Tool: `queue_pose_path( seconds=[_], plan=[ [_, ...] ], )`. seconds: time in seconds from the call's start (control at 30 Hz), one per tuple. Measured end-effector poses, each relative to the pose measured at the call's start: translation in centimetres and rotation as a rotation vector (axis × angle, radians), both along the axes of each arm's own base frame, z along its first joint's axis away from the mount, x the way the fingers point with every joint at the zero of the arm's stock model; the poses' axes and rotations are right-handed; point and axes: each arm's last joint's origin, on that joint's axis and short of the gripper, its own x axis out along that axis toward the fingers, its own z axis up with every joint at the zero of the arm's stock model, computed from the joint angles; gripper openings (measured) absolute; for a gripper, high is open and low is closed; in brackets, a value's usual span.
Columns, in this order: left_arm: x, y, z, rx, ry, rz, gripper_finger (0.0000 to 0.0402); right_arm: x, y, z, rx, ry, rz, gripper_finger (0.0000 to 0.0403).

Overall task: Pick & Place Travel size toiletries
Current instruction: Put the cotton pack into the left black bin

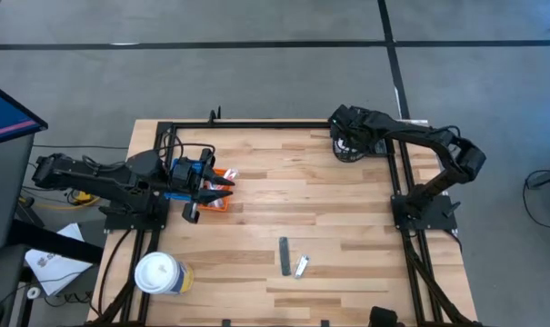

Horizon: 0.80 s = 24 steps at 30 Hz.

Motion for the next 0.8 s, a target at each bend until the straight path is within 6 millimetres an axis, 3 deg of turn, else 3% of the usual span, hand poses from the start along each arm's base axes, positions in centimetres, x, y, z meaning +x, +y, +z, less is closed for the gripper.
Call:
queue_pose_path(
  seconds=[0.2, 0.33, 0.47, 0.63, 0.8],
  plan=[
    [0.0, 0.0, 0.0, 0.0, 0.001, 0.0, 0.0092, 0.6, 0.8, 0.8, -0.086, -0.011, -0.017, 0.0206],
    [0.0, 0.0, 0.0, 0.0, 0.001, 0.0, 0.0092, 1.0, 1.2, 1.2, -0.043, -0.113, -0.079, 0.0229],
    [0.0, 0.0, 0.0, 0.0, 0.001, 0.0, 0.0092, 0.5, 1.1, 0.3, 0.096, -0.224, -0.207, 0.0182],
    [0.0, 0.0, 0.0, -0.002, 0.002, 0.0, 0.0092, -0.3, 0.7, -1.3, 0.176, -0.219, -0.385, 0.0029],
    [0.0, 0.0, 0.0, -0.001, 0.001, 0.0, 0.0092, -0.1, 0.4, -1.2, 0.131, -0.282, -0.463, 0.0022]
  ],
)
